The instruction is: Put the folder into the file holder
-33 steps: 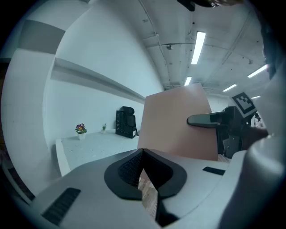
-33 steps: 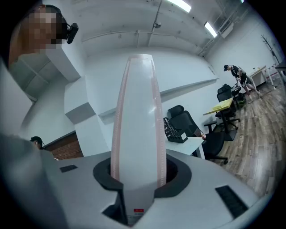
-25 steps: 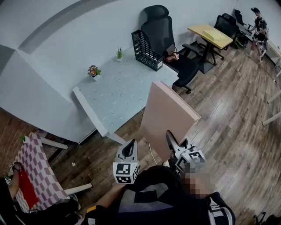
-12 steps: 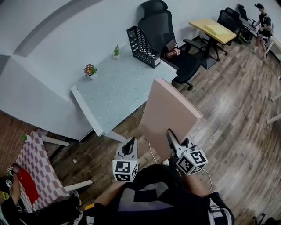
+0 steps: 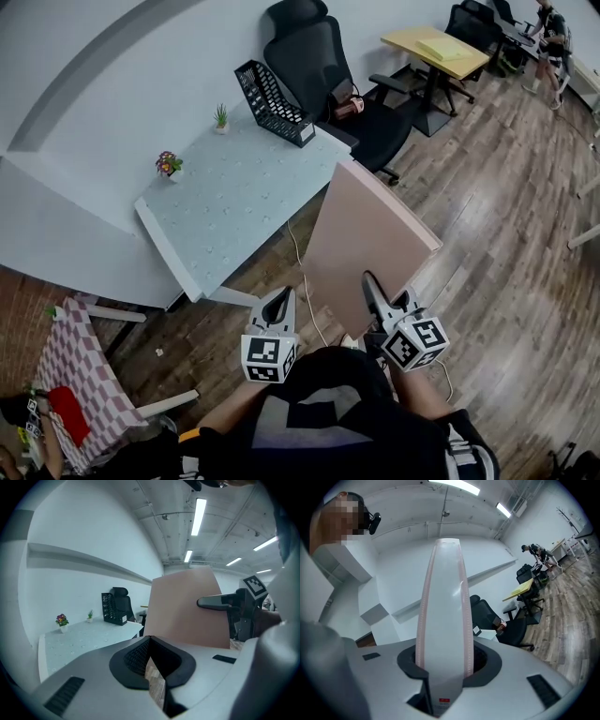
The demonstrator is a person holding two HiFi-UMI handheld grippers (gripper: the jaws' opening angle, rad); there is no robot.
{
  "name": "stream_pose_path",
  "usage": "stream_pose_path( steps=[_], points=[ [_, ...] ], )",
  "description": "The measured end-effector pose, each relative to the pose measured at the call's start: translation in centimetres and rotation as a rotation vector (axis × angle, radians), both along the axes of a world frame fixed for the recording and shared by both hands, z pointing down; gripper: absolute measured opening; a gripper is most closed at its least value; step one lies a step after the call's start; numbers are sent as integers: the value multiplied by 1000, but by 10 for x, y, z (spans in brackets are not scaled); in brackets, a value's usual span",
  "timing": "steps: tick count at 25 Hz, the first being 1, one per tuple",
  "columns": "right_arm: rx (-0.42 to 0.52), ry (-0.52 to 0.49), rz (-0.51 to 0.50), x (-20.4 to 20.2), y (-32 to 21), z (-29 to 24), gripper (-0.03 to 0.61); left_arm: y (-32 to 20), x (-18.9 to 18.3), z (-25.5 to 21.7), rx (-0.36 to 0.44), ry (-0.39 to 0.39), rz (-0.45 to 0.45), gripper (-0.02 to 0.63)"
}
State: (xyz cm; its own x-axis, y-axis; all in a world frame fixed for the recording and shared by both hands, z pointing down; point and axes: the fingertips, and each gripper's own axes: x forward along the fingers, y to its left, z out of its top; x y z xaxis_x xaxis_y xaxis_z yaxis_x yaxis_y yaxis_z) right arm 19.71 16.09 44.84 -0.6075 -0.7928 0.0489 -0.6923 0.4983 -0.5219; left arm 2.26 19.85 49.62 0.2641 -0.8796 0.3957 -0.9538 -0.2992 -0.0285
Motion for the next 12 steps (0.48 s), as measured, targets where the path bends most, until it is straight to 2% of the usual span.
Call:
stream_pose_path(
  steps=[6, 12],
  points=[
    [-1, -13, 40, 40, -10, 5, 150, -17, 40, -1, 2, -14, 52, 6],
    [-16, -24, 73, 58, -19, 12, 150, -28, 54, 6, -18, -16, 77, 6]
  ],
)
